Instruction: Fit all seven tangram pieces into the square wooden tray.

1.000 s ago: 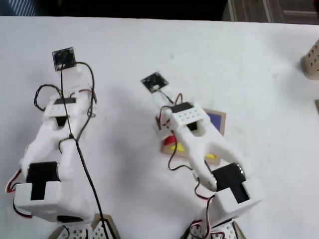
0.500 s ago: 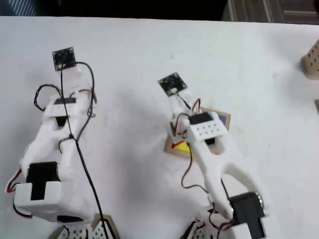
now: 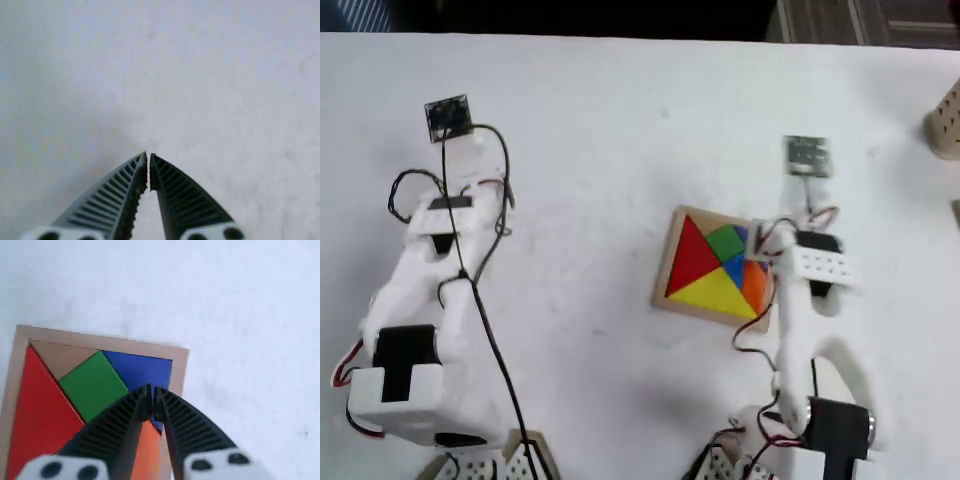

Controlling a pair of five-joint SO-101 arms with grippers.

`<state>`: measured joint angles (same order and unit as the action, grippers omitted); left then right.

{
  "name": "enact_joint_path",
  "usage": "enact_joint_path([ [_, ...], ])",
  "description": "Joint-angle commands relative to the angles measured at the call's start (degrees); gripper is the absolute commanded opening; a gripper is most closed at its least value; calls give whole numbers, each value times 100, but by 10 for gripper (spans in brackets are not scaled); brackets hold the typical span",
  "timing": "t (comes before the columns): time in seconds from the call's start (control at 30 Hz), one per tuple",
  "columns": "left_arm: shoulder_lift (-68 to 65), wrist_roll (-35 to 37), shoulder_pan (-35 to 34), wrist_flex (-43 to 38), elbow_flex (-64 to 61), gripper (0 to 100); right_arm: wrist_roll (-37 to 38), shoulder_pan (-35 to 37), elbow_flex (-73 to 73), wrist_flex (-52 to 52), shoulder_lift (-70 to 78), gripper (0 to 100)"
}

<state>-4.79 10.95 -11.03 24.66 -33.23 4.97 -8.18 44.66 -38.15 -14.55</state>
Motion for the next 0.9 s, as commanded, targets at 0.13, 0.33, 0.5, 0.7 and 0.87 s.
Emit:
enact_joint_path([
  [0.13,690,-316,-145,730,0,24,-97,-532,-18,57,4,17],
  [0.33,1851,-352,-338,149,-1398,24,387,-787,422,-40,4,17],
  [0.5,2396,-1160,-769,158,-2004,24,457,-743,527,-4,4,17],
  [0.7,2642,-1310,-1490,123,-2400,24,1020,-286,193,13,875,17],
  [0.87,3204,-1776,-1244,62,-2875,23,1037,-233,-791,-927,1640,17],
])
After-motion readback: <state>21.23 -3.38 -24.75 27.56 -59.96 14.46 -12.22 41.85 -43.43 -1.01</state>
